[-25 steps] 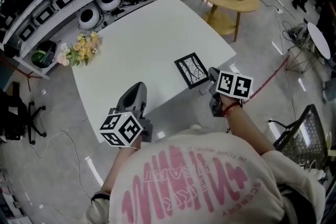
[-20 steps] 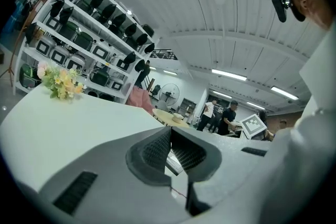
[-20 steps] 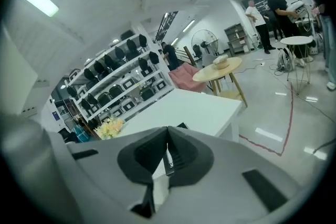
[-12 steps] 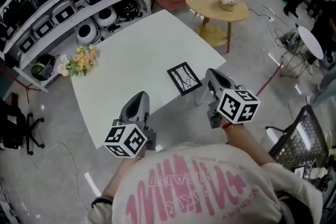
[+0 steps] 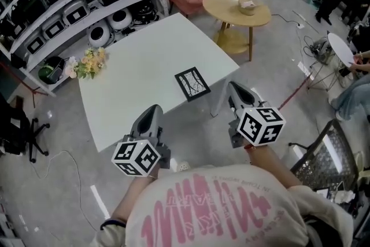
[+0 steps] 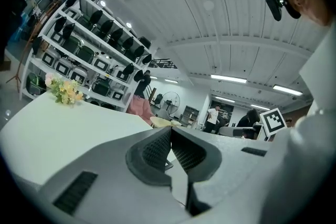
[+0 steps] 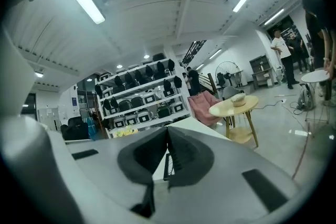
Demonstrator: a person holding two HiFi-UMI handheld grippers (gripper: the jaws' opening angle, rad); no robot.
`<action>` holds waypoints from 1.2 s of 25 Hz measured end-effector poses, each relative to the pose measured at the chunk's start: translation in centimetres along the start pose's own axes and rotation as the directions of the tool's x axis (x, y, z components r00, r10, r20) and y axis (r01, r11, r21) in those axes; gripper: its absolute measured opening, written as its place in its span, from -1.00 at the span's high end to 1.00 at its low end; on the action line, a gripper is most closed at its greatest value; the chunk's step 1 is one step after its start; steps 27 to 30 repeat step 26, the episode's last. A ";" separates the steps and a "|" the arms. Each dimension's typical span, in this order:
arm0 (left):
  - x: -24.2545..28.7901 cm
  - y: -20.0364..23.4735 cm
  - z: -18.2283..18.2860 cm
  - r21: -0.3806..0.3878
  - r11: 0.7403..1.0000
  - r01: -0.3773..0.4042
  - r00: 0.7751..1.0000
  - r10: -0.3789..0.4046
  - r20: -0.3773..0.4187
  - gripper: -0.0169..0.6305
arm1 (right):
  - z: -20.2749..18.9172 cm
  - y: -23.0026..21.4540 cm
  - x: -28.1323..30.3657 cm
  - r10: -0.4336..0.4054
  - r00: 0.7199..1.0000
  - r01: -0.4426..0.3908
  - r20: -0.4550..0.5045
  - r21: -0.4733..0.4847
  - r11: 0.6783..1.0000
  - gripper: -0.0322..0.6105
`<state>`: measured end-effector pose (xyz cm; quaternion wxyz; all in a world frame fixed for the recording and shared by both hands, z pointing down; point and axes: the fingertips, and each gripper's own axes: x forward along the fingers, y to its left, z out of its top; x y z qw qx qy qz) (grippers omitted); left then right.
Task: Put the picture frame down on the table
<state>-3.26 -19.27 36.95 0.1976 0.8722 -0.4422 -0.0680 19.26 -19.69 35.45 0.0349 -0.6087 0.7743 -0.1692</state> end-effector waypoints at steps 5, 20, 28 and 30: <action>-2.5 -3.2 -1.6 0.008 1.000 -0.015 1.000 0.015 0.001 0.94 | -1.1 -0.6 -3.7 0.018 1.000 -0.018 -0.012 0.018 1.000 0.88; -9.9 -10.0 -5.5 -0.013 0.999 -0.038 0.999 0.038 0.007 0.93 | -4.5 -0.3 -13.7 0.042 0.997 -0.041 -0.057 0.019 0.999 0.88; -10.7 -11.7 -5.9 -0.015 0.999 -0.039 0.999 0.039 0.001 0.94 | -4.3 -0.9 -15.5 0.032 0.998 -0.031 -0.063 0.022 0.999 0.88; -10.7 -11.7 -5.9 -0.015 0.999 -0.039 0.999 0.039 0.001 0.94 | -4.3 -0.9 -15.5 0.032 0.998 -0.031 -0.063 0.022 0.999 0.88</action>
